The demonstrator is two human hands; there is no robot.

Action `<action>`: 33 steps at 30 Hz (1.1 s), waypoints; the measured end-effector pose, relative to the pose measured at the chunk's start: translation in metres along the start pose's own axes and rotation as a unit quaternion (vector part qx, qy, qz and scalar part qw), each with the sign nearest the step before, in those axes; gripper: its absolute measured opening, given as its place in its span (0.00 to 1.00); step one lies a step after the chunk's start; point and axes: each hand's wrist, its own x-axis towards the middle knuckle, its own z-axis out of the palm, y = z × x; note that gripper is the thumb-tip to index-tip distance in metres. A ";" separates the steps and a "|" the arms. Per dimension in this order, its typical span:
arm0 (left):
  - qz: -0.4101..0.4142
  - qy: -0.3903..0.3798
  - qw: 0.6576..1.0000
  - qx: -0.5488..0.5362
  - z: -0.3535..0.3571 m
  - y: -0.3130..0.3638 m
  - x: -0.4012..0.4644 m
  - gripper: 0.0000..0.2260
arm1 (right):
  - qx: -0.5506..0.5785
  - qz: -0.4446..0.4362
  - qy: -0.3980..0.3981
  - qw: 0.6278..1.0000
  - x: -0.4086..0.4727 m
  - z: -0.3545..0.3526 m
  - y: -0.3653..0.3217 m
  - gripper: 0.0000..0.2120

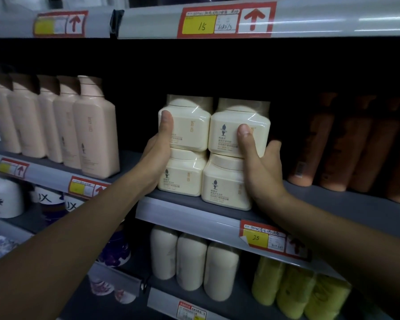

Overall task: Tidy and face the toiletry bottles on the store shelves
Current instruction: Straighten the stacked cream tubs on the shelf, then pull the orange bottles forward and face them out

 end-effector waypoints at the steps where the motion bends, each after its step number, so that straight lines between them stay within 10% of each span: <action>1: 0.000 0.004 1.000 0.006 0.000 0.000 -0.001 0.36 | 0.001 0.001 -0.002 1.000 0.000 0.000 -0.001 0.38; 14: 0.106 0.077 0.989 0.075 -0.012 -0.006 -0.020 0.19 | -0.115 -0.007 -0.057 0.992 -0.011 -0.034 -0.023 0.32; 19: 0.136 0.155 0.970 0.125 -0.012 -0.009 -0.045 0.22 | -0.169 -0.019 -0.053 0.984 -0.027 -0.071 -0.021 0.52; 27: 0.326 0.188 0.897 0.233 0.045 0.015 -0.129 0.13 | -0.256 -0.006 -0.009 0.967 -0.061 -0.156 -0.024 0.23; 33: 0.352 0.056 0.905 0.233 0.105 0.036 -0.179 0.12 | -0.323 -0.004 -0.031 0.946 -0.093 -0.224 -0.035 0.23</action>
